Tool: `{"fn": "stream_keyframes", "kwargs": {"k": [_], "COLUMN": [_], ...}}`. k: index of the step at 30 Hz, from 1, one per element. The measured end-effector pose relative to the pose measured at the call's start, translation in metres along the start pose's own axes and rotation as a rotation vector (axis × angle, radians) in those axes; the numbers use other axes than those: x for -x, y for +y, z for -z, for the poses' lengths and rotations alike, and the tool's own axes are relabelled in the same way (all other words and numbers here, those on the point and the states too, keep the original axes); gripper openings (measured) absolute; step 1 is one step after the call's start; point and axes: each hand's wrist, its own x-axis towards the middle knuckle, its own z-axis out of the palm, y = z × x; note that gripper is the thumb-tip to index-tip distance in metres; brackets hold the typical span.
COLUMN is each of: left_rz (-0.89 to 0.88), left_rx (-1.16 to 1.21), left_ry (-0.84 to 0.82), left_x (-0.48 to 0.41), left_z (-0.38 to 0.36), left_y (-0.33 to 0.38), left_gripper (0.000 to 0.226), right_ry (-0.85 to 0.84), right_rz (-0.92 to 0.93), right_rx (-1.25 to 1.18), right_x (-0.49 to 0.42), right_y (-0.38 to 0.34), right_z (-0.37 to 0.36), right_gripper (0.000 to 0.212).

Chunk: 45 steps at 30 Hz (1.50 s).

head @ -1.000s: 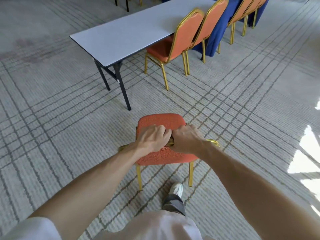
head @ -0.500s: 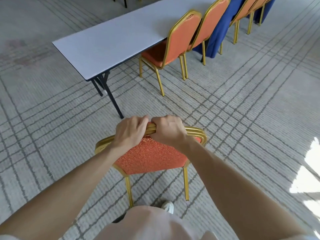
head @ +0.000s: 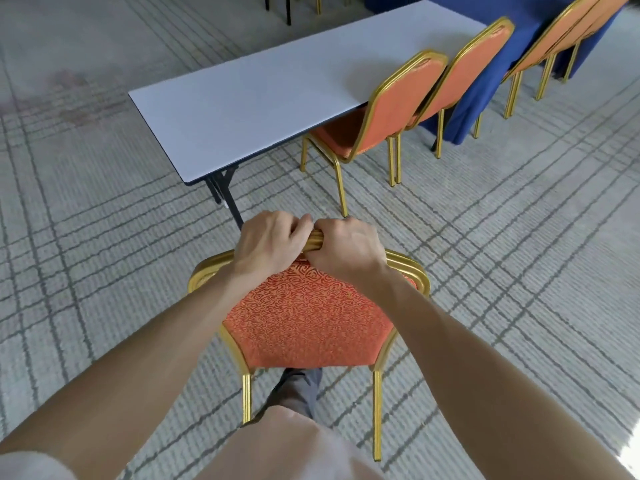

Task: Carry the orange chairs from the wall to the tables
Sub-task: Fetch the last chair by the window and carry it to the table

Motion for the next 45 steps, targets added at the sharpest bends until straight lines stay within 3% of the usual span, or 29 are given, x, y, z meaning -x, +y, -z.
{"fn": "stream_keyframes", "kwargs": {"k": [6,14,18,24,33,39,41,45], "left_rz": [0.035,0.052,-0.031,0.05,0.229,0.433,0.527,0.649], "left_rx": [-0.028,-0.059,-0.108,-0.059,-0.142,-0.175,-0.153,-0.135], "left_ry": [0.01,0.006,0.053,0.121,0.148,0.068,0.07,0.191], "left_x": [-0.109,-0.226,-0.259,-0.289,-0.297,-0.32,-0.317,-0.307], "left_z": [-0.007,0.002,0.021,0.02,-0.038,-0.078,-0.098,-0.117], "left_y": [-0.022,-0.044,-0.049,-0.052,-0.019,0.004,0.01,0.015], "left_gripper": [0.055,0.05,0.052,0.051,0.052,0.057,0.055,0.045], "right_ry": [-0.007,-0.157,-0.094,0.031,0.143,-0.218,-0.328,-0.393], "right_rz": [-0.02,-0.031,0.043,0.22,0.365,0.412,0.516,0.588], "right_rx": [0.024,0.103,0.117,0.133,0.052,0.048,0.114,0.021], "right_x": [-0.107,-0.236,-0.276,-0.307,-0.31,-0.335,-0.34,-0.348], "right_y": [0.033,0.057,0.059,0.071,0.134,0.185,0.198,0.211], "right_z": [-0.004,0.009,0.018,0.026,0.009,0.001,-0.009,-0.015], "right_gripper": [0.023,0.023,0.026,0.024,0.015,0.017,0.02,0.019]}}
